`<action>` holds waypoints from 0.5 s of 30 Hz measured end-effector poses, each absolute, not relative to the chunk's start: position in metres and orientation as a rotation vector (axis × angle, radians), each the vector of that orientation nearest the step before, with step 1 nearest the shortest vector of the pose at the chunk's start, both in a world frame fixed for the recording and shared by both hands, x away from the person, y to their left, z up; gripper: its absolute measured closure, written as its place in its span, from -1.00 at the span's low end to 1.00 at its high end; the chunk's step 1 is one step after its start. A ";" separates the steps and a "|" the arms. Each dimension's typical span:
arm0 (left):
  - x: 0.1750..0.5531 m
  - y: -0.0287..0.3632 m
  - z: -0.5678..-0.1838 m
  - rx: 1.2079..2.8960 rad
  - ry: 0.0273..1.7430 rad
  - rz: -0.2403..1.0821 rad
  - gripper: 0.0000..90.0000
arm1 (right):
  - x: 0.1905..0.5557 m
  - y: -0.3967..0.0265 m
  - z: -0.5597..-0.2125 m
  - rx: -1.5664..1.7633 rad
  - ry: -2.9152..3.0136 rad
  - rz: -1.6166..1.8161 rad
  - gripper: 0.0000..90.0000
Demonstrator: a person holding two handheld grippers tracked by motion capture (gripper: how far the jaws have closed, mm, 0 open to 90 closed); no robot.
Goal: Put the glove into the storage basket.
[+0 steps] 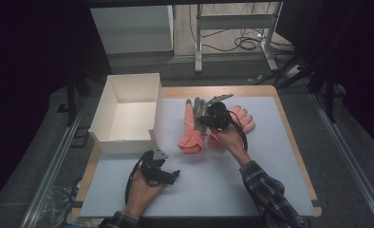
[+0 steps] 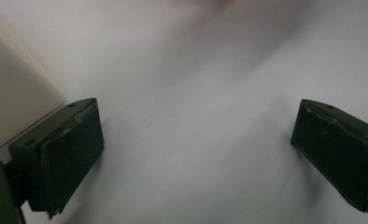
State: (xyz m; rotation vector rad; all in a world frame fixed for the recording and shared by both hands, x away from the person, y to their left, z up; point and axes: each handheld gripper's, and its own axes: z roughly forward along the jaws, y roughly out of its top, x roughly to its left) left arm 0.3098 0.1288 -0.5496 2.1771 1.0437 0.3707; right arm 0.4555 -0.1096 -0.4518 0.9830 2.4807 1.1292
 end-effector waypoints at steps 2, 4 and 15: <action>0.310 0.129 -0.550 2.174 1.045 0.370 -0.95 | 0.453 -0.111 -0.450 0.976 2.486 1.140 0.97; 0.310 0.129 -0.550 2.176 1.044 0.369 -0.95 | 0.444 -0.116 -0.444 0.947 2.513 1.171 0.97; 0.310 0.129 -0.549 2.178 1.042 0.371 -0.95 | 0.399 -0.141 -0.438 0.874 2.599 1.246 0.97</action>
